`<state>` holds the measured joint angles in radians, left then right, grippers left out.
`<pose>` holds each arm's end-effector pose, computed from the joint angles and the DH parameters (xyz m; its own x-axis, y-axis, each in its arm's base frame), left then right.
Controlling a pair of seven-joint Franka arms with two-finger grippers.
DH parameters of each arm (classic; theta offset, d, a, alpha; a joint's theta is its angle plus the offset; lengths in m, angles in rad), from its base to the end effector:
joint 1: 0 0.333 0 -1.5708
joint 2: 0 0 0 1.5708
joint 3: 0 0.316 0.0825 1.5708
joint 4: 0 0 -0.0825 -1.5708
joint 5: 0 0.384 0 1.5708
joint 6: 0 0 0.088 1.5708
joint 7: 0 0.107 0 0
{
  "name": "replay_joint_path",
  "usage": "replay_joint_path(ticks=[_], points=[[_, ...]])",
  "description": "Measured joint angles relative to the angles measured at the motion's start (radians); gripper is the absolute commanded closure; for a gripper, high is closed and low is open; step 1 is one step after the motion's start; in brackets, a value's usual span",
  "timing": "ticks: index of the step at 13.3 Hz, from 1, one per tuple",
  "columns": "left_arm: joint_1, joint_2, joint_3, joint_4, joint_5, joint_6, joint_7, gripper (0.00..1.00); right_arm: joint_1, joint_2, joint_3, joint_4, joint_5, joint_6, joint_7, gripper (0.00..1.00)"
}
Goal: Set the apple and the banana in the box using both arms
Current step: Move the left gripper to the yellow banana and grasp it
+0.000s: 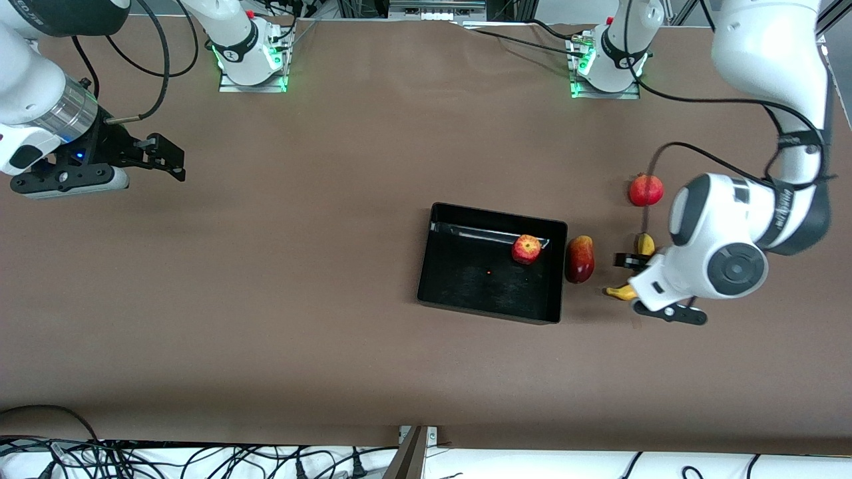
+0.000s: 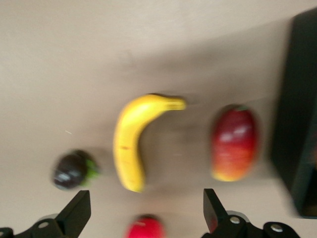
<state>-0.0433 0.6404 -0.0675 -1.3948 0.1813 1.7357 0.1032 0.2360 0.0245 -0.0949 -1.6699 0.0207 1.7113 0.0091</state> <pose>0.6867 -0.0515 0.3121 0.9228 -0.2341 -0.3059 -0.2730 -0.9578 -0.0905 0.5652 0.0828 0.5760 0.9915 0.1288 0.0168 0.1291 -0.9915 -0.0184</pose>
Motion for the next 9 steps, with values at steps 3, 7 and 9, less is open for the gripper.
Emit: replay_joint_path(ticks=[3,7,9], points=[[0.056,0.064,0.000,-0.081,0.019,0.134,0.120,0.24,-0.004,0.003,-0.006,0.002,-0.002,0.004,0.000,0.00],[0.066,0.082,0.000,-0.231,0.020,0.302,0.133,0.94,-0.005,0.004,-0.006,0.005,-0.010,0.011,0.000,0.00],[0.076,0.081,0.000,-0.234,0.020,0.307,0.136,1.00,-0.004,0.005,-0.003,0.005,-0.012,0.024,0.000,0.00]])
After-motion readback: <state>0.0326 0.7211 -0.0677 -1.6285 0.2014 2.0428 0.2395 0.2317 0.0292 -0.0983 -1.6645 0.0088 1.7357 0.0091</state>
